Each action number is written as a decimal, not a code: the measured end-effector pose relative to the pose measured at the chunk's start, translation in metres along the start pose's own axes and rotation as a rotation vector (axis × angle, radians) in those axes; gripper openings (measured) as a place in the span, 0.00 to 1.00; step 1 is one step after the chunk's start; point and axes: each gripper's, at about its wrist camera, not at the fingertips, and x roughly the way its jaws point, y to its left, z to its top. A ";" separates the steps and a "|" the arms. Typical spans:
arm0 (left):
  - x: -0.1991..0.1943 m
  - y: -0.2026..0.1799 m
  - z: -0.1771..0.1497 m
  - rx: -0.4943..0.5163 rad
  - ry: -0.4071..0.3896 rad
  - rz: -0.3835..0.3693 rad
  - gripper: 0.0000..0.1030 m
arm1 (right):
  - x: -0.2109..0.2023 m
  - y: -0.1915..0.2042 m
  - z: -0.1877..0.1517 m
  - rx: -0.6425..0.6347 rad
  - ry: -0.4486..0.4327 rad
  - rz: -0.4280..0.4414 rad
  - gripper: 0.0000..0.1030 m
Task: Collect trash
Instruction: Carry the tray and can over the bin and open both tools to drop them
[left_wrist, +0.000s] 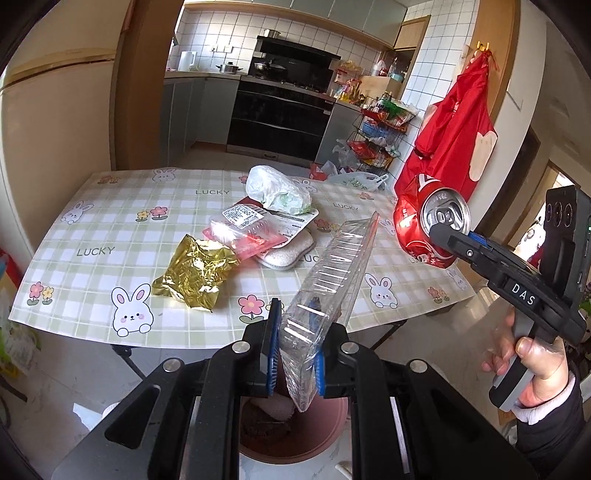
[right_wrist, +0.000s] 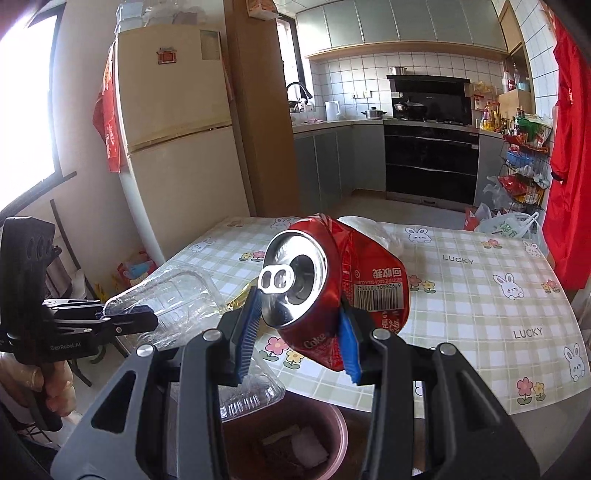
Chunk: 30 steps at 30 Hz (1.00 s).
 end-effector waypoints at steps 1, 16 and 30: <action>0.002 0.000 0.000 0.002 0.007 -0.001 0.15 | 0.000 0.000 0.000 0.002 0.000 -0.001 0.39; 0.029 0.001 -0.011 -0.032 0.091 -0.075 0.33 | 0.010 -0.003 -0.001 0.016 0.019 -0.003 0.39; 0.008 0.007 0.005 -0.033 -0.012 -0.028 0.55 | 0.009 -0.001 -0.002 0.002 0.023 0.016 0.39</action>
